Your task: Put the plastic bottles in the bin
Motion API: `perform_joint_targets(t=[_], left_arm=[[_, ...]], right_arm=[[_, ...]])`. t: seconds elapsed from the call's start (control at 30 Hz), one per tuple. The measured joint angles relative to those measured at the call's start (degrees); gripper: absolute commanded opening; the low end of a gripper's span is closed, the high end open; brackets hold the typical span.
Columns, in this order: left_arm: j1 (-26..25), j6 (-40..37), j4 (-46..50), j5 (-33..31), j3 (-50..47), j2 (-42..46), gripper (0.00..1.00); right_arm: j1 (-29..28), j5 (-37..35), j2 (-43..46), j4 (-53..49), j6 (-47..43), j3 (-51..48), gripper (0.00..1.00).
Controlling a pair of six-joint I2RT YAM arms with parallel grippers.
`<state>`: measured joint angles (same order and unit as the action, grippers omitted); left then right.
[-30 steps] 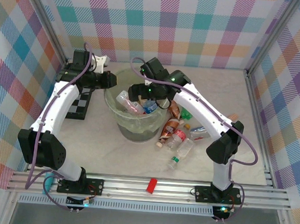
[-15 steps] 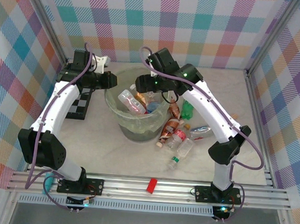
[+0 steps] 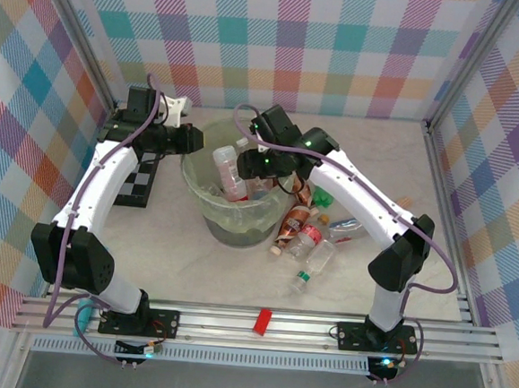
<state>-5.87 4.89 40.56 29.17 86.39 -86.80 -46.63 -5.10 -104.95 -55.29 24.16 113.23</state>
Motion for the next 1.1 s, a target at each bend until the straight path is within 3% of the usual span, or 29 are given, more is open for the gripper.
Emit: perform_joint_targets(t=[0.3,0.53,0.83,1.1], left_arm=[[0.0,0.1,0.1,-0.3,0.0,0.0,0.16],[0.0,0.1,0.2,-0.3,0.0,0.0,0.16],[0.0,0.1,0.2,-0.3,0.0,0.0,0.16],[0.0,0.1,0.2,-0.3,0.0,0.0,0.16]], right_arm=[[0.2,0.7,3.9,0.3,-2.3,7.1,1.0],[5.0,0.6,12.0,0.4,-1.9,4.3,1.0],[24.4,5.2,24.3,1.6,7.7,-18.1,0.99],[28.6,0.3,27.5,1.7,19.2,-32.5,1.0]])
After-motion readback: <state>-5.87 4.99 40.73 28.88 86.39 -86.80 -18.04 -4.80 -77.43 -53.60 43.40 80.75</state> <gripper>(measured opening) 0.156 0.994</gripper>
